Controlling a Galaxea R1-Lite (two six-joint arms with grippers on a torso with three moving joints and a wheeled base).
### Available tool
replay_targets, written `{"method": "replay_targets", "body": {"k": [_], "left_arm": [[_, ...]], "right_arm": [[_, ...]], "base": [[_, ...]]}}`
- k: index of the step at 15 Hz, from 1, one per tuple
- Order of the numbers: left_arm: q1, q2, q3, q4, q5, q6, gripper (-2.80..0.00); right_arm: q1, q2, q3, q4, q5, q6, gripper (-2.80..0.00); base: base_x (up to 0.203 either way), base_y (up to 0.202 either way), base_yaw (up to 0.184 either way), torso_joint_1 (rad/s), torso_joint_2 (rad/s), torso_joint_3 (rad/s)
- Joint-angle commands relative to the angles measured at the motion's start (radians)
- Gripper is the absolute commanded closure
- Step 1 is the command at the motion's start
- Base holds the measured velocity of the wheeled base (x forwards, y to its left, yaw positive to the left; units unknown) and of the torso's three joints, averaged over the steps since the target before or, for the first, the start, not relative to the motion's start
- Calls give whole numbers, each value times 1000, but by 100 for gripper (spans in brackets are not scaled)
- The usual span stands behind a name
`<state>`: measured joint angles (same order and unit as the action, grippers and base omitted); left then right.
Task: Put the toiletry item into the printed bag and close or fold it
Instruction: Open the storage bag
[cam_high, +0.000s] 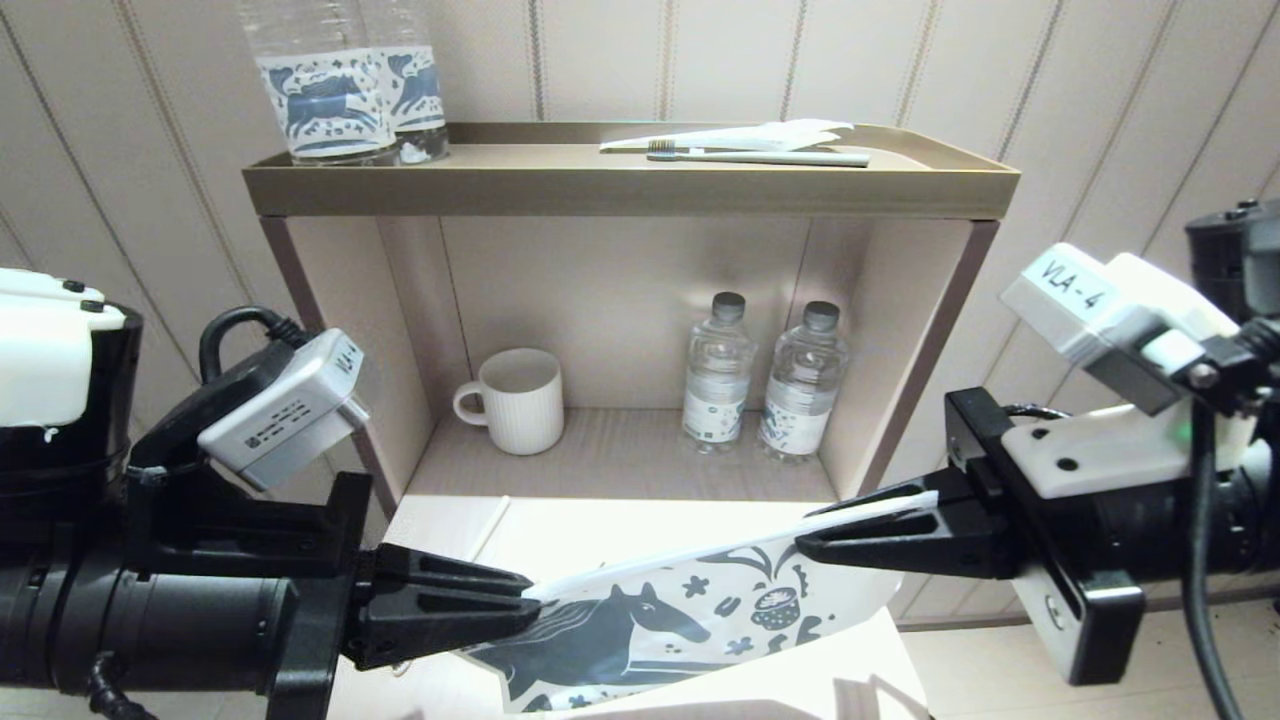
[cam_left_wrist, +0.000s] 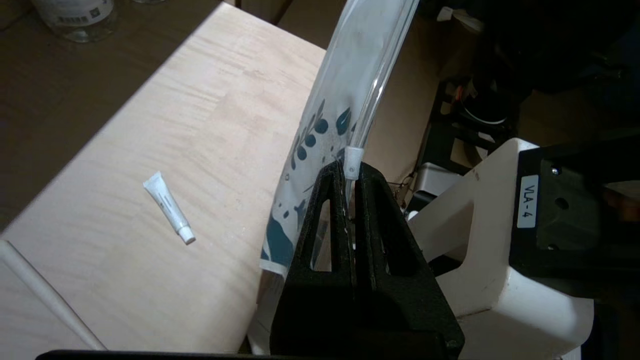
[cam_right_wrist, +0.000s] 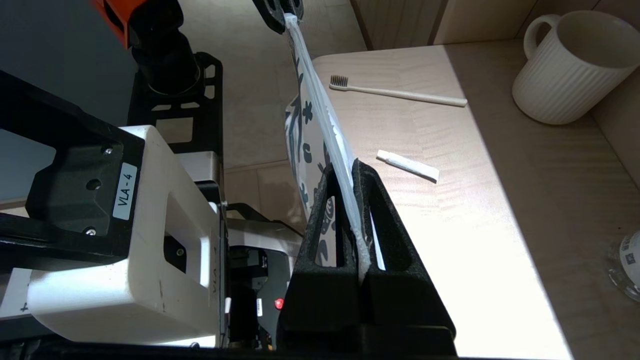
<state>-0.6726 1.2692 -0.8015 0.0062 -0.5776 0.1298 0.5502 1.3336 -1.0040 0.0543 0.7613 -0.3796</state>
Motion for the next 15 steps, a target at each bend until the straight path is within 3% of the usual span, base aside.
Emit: {"method": "replay_targets", "body": {"k": [1, 6, 13, 14, 15], "left_arm": [[13, -24, 17, 0, -4, 1, 0], [65, -72, 59, 0, -8, 1, 0], [64, -30, 70, -76, -26, 2, 0], [64, -34, 76, -78, -25, 2, -280], [64, -31, 71, -78, -28, 1, -280]], "right_arm": [[-7, -2, 1, 0, 4, -3, 0], [-32, -8, 10, -2, 10, -4, 0], [-29, 2, 10, -2, 9, -5, 0], [-28, 4, 10, -2, 9, -5, 0], [-27, 7, 10, -2, 9, -5, 0]], "base": [[0, 0, 0, 0, 0, 0], [0, 0, 0, 0, 0, 0], [0, 0, 0, 0, 0, 0], [0, 0, 0, 0, 0, 0], [0, 0, 0, 0, 0, 0]]}}
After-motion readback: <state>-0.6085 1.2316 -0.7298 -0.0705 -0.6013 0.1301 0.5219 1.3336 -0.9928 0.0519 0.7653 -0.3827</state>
